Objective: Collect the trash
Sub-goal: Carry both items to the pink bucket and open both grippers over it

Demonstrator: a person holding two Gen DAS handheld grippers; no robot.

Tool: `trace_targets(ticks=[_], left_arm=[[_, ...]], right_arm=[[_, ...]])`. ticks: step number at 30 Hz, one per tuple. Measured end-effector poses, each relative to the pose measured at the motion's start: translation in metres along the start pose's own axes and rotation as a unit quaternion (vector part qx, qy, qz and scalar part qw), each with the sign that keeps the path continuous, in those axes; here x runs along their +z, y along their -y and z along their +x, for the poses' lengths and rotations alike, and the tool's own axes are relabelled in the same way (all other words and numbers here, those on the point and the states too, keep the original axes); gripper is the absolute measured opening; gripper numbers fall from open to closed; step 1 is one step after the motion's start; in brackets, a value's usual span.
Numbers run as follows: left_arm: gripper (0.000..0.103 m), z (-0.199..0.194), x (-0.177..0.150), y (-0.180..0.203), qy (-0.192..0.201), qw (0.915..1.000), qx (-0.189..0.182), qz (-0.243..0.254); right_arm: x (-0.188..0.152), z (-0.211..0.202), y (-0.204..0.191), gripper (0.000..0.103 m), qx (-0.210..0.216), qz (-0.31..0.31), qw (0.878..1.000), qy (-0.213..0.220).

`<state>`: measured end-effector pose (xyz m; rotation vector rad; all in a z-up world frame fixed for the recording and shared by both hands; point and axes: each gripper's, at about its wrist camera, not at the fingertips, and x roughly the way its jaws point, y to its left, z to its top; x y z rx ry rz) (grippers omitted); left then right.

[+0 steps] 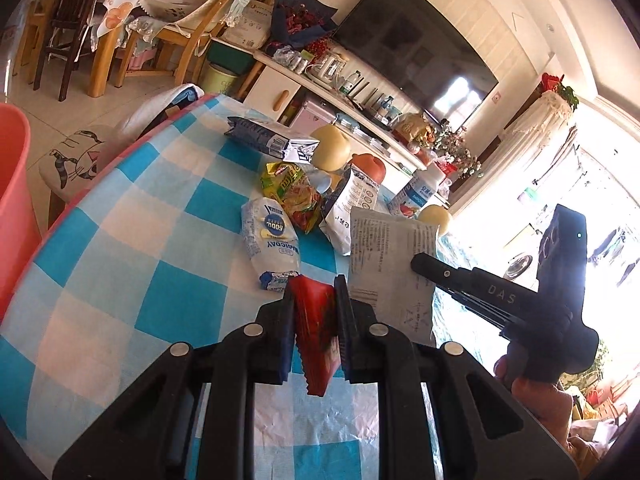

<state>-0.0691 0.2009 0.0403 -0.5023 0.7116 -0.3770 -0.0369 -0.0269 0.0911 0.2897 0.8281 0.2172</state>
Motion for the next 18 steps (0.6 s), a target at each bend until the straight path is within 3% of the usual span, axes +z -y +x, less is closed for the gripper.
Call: trace_targets(ticks=[9, 18], left_arm=[[0.019, -0.027, 0.008, -0.013, 0.049, 0.9986, -0.005, -0.02], [0.019, -0.074, 0.023, -0.045, 0.133, 0.989, 0.014, -0.062]], right_arm=[[0.0, -0.021, -0.026, 0.016, 0.022, -0.018, 0.999, 0.015], [0.014, -0.037, -0.105, 0.016, 0.082, -0.075, 0.993, 0.037]])
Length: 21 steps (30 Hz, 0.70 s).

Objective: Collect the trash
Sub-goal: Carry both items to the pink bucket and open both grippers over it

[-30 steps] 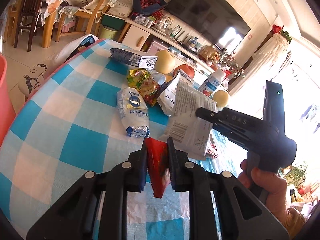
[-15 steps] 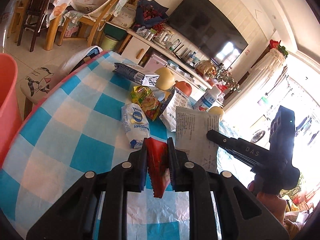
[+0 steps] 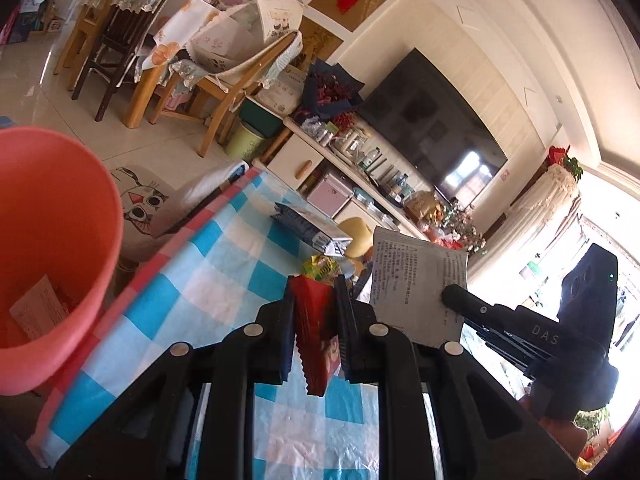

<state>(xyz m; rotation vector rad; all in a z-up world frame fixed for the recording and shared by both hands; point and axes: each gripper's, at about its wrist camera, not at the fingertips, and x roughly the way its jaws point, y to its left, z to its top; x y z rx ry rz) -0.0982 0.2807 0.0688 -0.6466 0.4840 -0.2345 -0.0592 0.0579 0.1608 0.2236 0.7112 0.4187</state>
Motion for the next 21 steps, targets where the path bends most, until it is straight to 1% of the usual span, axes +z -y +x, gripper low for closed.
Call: trace_targets(ticks=[5, 9, 11, 14, 16, 19, 21], left_arm=[[0.019, -0.028, 0.019, -0.024, 0.052, 0.998, 0.024, -0.027], [0.019, -0.055, 0.038, -0.054, 0.094, 0.9924, 0.056, -0.056], [0.02, -0.065, 0.044, -0.069, 0.108, 0.9885, 0.08, -0.068], [0.02, -0.077, 0.051, -0.094, 0.12, 0.9825, 0.11, -0.09], [0.019, -0.084, 0.055, -0.109, 0.122, 0.9787, 0.131, -0.099], [0.02, -0.088, 0.059, -0.125, 0.118, 0.9751, 0.157, -0.103], [0.022, -0.089, 0.061, -0.136, 0.109, 0.9728, 0.172, -0.11]], right_arm=[[0.009, 0.018, -0.063, 0.016, 0.047, -0.043, 0.998, -0.006], [0.011, 0.038, -0.116, 0.016, 0.087, -0.074, 0.993, -0.015], [0.01, 0.052, -0.143, 0.016, 0.106, -0.086, 0.99, -0.022], [0.006, 0.075, -0.175, 0.016, 0.13, -0.101, 0.986, -0.036], [0.0, 0.092, -0.196, 0.016, 0.138, -0.114, 0.983, -0.048], [-0.012, 0.124, -0.21, 0.016, 0.142, -0.122, 0.979, -0.08], [-0.02, 0.141, -0.213, 0.017, 0.129, -0.122, 0.98, -0.095]])
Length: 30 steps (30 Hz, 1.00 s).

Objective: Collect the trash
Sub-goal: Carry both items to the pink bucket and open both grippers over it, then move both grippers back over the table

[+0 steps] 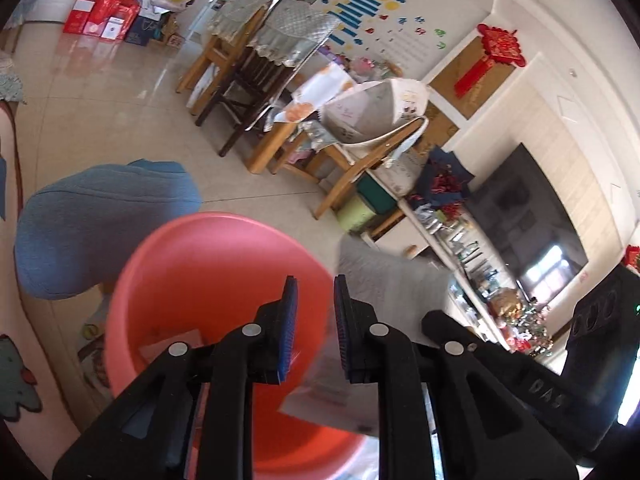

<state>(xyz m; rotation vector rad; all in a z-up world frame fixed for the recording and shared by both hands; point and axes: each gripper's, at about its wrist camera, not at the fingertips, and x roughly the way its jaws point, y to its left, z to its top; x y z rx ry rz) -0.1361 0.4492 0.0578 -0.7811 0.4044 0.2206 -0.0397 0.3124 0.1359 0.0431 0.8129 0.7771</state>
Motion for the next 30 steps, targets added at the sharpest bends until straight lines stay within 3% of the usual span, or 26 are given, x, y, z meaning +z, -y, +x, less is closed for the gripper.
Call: trace_targets(ticks=[2, 4, 6, 8, 11, 14, 24, 30], left_arm=[[0.048, 0.001, 0.003, -0.008, -0.006, 0.9996, 0.028, 0.005], [0.062, -0.003, 0.004, -0.013, 0.001, 0.9986, 0.051, 0.013], [0.067, -0.011, 0.003, -0.017, 0.012, 0.997, 0.071, 0.028], [0.079, -0.019, 0.004, -0.015, 0.024, 0.9947, 0.088, 0.047], [0.082, -0.032, 0.0, -0.006, 0.038, 0.9907, 0.098, 0.087], [0.087, -0.046, -0.009, 0.013, 0.051, 0.985, 0.095, 0.135], [0.093, -0.078, -0.045, 0.087, 0.064, 0.9747, 0.013, 0.214], [0.093, -0.083, -0.065, 0.13, 0.042, 0.9641, 0.023, 0.261]], right_arm=[[-0.009, 0.007, 0.006, 0.019, 0.002, 0.008, 1.0, -0.01], [-0.016, 0.002, 0.017, 0.037, -0.003, 0.024, 1.0, -0.007], [-0.021, -0.015, 0.028, 0.064, -0.008, 0.04, 0.999, 0.01], [-0.027, -0.036, 0.039, 0.07, -0.018, 0.04, 0.999, 0.03], [-0.038, -0.065, 0.053, 0.086, -0.047, 0.036, 0.997, 0.05], [-0.053, -0.091, 0.068, 0.089, -0.067, 0.034, 0.995, 0.062], [-0.097, -0.157, 0.108, 0.091, -0.131, -0.005, 0.986, 0.107], [-0.111, -0.189, 0.129, 0.095, -0.168, -0.024, 0.974, 0.147]])
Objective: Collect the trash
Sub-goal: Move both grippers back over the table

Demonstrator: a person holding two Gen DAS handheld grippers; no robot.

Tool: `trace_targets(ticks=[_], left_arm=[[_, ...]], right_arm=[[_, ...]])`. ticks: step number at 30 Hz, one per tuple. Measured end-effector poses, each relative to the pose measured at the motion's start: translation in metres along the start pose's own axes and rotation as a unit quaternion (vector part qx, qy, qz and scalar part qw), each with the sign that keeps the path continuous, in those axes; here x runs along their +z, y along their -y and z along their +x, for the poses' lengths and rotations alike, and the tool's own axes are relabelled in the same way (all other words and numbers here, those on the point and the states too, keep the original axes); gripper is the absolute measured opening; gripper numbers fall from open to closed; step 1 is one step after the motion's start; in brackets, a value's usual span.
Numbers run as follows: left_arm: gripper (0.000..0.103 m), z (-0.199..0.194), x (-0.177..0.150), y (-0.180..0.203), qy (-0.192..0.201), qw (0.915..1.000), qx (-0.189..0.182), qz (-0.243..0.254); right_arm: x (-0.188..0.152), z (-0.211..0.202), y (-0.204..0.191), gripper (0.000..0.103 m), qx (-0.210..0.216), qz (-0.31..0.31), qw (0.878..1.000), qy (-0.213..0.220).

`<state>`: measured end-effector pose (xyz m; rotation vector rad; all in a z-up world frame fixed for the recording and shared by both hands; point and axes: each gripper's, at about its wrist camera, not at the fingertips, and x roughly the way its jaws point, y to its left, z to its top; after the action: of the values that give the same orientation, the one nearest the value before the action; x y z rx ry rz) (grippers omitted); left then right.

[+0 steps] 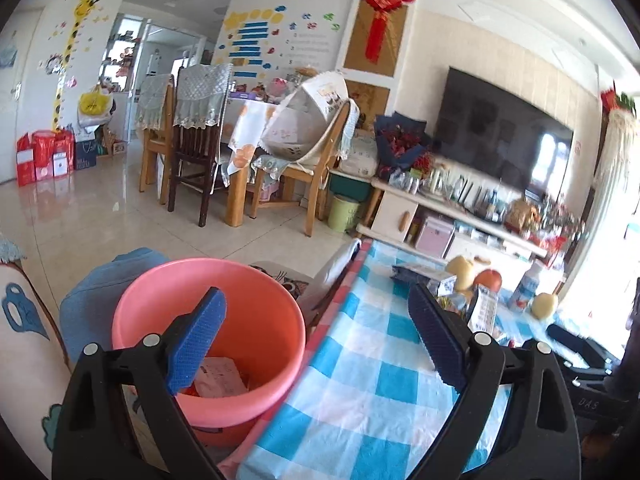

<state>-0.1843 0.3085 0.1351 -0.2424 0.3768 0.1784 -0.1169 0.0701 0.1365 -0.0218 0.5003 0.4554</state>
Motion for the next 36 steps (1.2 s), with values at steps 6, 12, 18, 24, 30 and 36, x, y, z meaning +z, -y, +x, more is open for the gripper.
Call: trace_targets(ticks=[6, 12, 18, 24, 30, 36], left_arm=[[0.094, -0.001, -0.002, 0.049, -0.027, 0.997, 0.016, 0.07], [0.094, 0.004, -0.009, 0.089, -0.048, 0.9919, 0.003, 0.117], [0.094, 0.01, -0.021, 0.126, -0.067, 0.9866, -0.013, 0.148], [0.094, 0.022, -0.036, 0.162, -0.086, 0.9801, -0.034, 0.175], [0.094, 0.046, -0.049, 0.202, -0.103, 0.9697, -0.046, 0.217], [0.094, 0.087, -0.06, 0.242, -0.127, 0.9564, -0.055, 0.257]], right_arm=[[-0.006, -0.01, 0.028, 0.098, -0.031, -0.006, 0.999, 0.015], [-0.014, -0.011, 0.059, 0.098, -0.034, 0.019, 0.999, -0.002], [-0.015, -0.02, 0.096, 0.098, -0.041, 0.068, 0.997, -0.006], [-0.015, -0.027, 0.153, 0.098, -0.048, 0.14, 0.989, -0.019], [-0.015, -0.035, 0.211, 0.098, -0.055, 0.205, 0.977, -0.033], [-0.02, -0.032, 0.244, 0.098, -0.068, 0.25, 0.964, -0.066]])
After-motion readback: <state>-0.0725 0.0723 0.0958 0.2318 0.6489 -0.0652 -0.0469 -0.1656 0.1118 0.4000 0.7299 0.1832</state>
